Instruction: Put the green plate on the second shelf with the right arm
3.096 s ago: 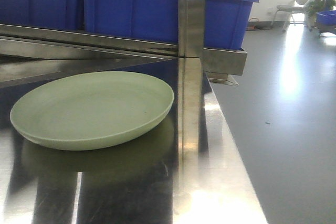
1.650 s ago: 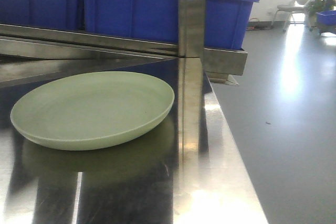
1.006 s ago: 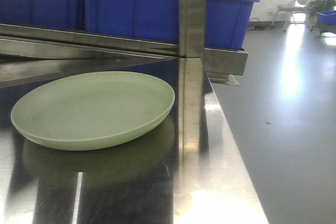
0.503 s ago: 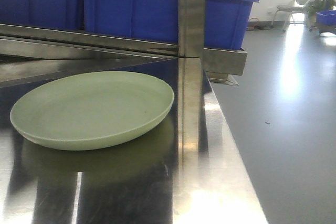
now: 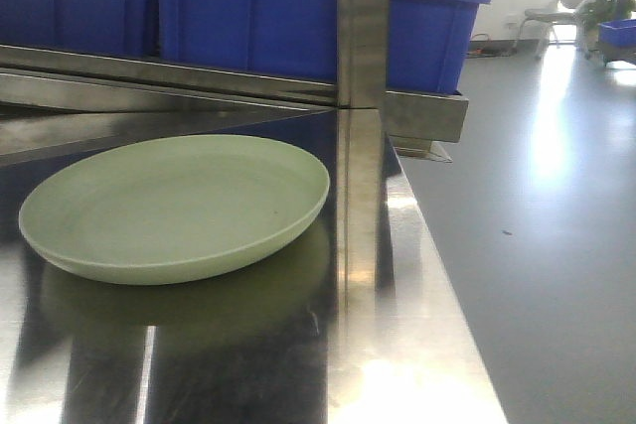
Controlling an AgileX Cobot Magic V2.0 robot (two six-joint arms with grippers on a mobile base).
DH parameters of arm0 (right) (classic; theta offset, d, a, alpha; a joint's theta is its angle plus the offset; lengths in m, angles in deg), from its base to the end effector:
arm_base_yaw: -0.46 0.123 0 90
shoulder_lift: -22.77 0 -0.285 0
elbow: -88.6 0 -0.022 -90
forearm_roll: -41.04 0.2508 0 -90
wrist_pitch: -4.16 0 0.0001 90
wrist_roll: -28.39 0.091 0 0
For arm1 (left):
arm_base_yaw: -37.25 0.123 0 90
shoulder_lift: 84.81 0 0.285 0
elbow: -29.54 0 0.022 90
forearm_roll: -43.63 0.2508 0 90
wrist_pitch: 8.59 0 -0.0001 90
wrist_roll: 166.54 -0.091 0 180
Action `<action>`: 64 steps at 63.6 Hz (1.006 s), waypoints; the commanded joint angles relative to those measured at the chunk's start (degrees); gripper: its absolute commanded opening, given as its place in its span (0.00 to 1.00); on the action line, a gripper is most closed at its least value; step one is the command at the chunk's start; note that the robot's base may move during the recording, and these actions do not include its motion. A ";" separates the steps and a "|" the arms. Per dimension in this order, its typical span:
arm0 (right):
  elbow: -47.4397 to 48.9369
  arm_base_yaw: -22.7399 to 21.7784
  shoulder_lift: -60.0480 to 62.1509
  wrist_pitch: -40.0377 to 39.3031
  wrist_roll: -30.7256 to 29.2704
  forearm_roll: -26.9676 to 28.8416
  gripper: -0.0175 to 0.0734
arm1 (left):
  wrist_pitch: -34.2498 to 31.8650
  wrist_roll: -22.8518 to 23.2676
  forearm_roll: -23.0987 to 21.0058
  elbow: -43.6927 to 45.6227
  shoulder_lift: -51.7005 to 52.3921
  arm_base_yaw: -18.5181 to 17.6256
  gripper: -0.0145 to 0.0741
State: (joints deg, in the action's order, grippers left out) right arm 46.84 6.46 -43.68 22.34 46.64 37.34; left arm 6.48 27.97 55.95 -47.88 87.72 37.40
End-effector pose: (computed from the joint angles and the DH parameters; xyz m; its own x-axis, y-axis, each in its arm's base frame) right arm 0.2035 0.0195 0.2728 -0.5926 0.1934 -0.7819 0.0645 0.9790 0.1933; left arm 0.0548 0.0052 0.1890 -0.1645 -0.0457 -0.9853 -0.0648 0.9973 -0.0355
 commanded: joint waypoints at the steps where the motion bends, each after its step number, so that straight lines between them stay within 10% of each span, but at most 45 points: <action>1: 2.25 1.43 -1.05 -3.22 -0.58 1.86 0.32 | -5.01 0.32 -0.10 -2.29 1.40 -0.47 0.30; 15: 4.08 8.14 -5.57 -3.22 -0.58 6.90 0.71 | -5.01 0.32 -0.10 -2.29 1.40 -0.47 0.30; 64: 28.88 24.88 -33.21 -0.21 -0.58 13.64 0.72 | -5.01 0.32 -0.10 -2.29 1.40 -0.47 0.30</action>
State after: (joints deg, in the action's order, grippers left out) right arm 71.47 30.64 -76.37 24.61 46.60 50.65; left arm 6.48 27.97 55.95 -47.88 87.72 37.40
